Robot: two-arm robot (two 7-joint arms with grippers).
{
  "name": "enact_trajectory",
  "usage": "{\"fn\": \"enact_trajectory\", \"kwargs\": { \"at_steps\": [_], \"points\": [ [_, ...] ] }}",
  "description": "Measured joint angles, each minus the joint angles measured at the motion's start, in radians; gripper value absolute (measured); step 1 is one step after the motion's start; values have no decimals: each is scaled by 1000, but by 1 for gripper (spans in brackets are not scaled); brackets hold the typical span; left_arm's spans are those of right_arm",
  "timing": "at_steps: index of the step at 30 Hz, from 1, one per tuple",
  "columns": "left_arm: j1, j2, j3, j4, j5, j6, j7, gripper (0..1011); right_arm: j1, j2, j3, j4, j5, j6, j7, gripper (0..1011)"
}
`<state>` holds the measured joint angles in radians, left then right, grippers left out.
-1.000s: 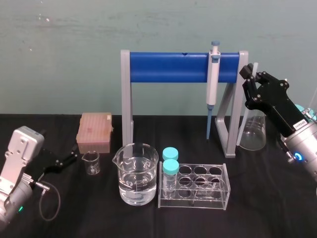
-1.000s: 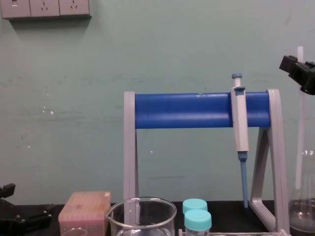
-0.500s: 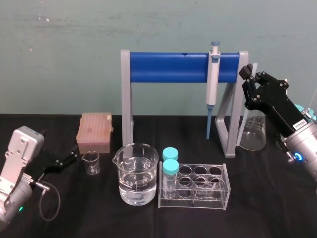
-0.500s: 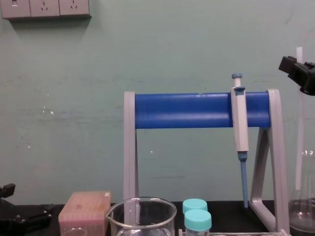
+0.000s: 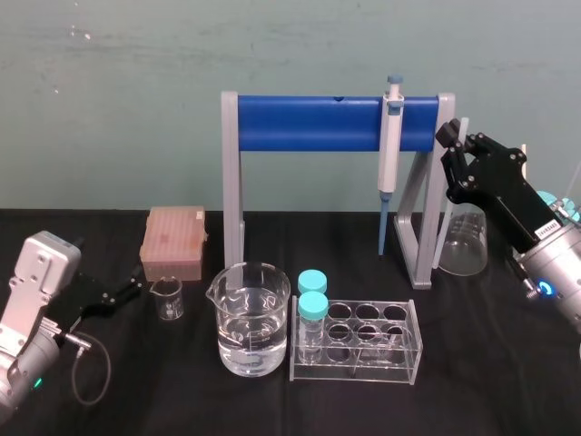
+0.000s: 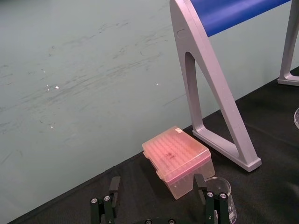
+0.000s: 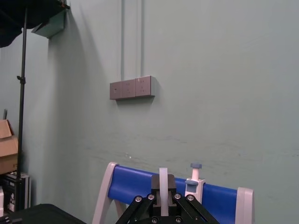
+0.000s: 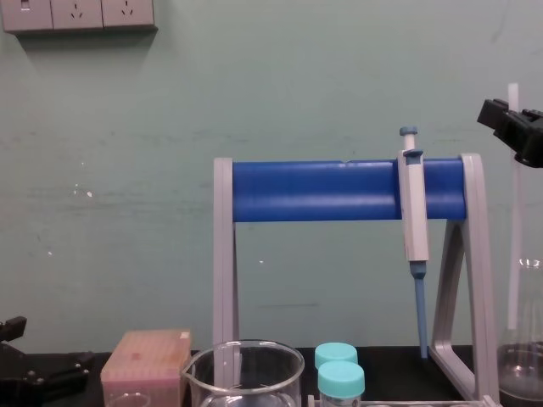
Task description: Pick up the stirring rod with one hand, then place it down.
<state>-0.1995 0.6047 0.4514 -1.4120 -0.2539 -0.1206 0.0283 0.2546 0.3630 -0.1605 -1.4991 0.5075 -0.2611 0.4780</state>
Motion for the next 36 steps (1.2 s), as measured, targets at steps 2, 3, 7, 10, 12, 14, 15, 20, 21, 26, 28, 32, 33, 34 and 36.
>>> {"fn": "enact_trajectory", "kwargs": {
  "at_steps": [2,3,7,10,12,14,15,20,21,26,28,32,33,34,36],
  "points": [
    [0,0,0,0,0,0,0,1000,0,1,-1,0,0,0,2,68],
    [0,0,0,0,0,0,0,1000,-1,4,-3,0,2,2,8,68],
    [0,0,0,0,0,0,0,1000,-9,16,-17,-11,22,19,42,68],
    [0,0,0,0,0,0,0,1000,-17,32,-38,-24,62,46,91,68],
    [0,0,0,0,0,0,0,1000,-19,39,-48,-29,82,58,114,68],
    [0,0,0,0,0,0,0,1000,-20,51,-64,-32,114,76,155,68],
    [0,0,0,0,0,0,0,1000,-20,57,-74,-31,134,86,180,68],
    [0,0,0,0,0,0,0,1000,-11,70,-101,-5,174,105,234,68],
    [0,0,0,0,0,0,0,1000,-8,71,-105,2,178,107,241,69],
    [0,0,0,0,0,0,0,1000,18,78,-135,56,199,100,292,68],
    [0,0,0,0,0,0,0,1000,27,78,-142,70,201,95,303,68],
    [0,0,0,0,0,0,0,1000,50,75,-158,104,210,78,326,68],
    [0,0,0,0,0,0,0,1000,58,72,-163,117,213,68,333,68],
    [0,0,0,0,0,0,0,1000,61,71,-165,122,214,64,335,68],
    [0,0,0,0,0,0,0,1000,73,65,-174,139,213,47,338,68]
  ]
}}
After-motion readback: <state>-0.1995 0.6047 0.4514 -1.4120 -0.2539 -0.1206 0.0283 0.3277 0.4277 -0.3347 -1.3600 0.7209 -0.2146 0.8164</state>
